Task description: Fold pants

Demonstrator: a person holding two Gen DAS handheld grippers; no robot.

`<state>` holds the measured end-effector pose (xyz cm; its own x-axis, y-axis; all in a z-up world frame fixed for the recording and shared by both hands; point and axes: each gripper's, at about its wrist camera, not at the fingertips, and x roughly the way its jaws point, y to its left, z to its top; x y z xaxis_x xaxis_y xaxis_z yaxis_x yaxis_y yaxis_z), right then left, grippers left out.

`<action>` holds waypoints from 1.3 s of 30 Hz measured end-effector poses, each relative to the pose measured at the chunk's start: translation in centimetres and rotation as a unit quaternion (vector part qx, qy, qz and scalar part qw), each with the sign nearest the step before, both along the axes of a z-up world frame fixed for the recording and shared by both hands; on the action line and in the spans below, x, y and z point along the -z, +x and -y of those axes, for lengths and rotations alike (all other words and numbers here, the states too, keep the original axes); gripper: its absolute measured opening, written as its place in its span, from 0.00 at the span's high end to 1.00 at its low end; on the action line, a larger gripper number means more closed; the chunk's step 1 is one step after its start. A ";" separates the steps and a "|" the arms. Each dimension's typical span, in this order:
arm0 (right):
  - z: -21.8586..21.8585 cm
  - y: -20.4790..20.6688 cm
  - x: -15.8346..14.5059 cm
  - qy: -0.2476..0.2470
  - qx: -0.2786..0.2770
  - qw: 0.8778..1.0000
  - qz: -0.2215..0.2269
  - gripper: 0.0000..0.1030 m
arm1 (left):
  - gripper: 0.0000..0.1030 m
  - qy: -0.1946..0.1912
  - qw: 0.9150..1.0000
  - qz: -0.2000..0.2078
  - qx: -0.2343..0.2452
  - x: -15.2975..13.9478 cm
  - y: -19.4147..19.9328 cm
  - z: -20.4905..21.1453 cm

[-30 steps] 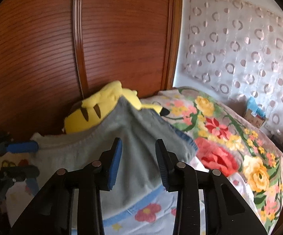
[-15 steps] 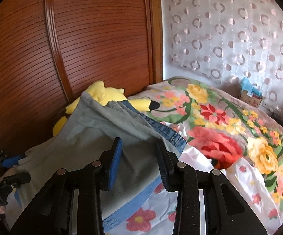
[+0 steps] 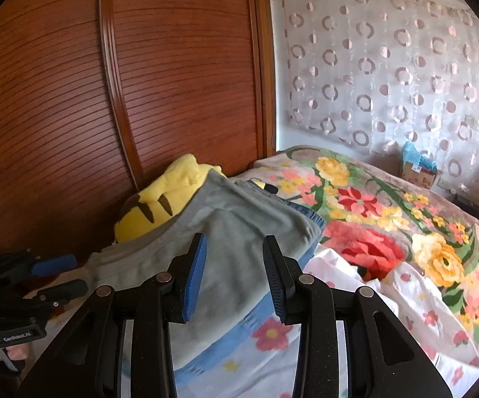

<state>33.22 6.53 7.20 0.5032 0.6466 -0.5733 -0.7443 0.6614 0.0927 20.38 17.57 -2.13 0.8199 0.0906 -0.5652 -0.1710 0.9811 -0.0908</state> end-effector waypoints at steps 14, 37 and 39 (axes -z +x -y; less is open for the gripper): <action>4.8 -8.0 -3.8 0.020 0.034 0.999 0.028 0.66 | 0.61 0.024 0.999 0.035 0.024 -4.6 -6.0 2.8; 14.0 -20.6 -5.5 0.045 0.121 0.990 0.054 0.30 | 0.60 0.019 0.993 0.069 0.092 -8.5 -13.7 8.3; 14.8 -21.4 -5.4 0.045 0.130 0.989 0.057 0.29 | 0.60 0.022 0.993 0.069 0.097 -8.7 -14.0 9.0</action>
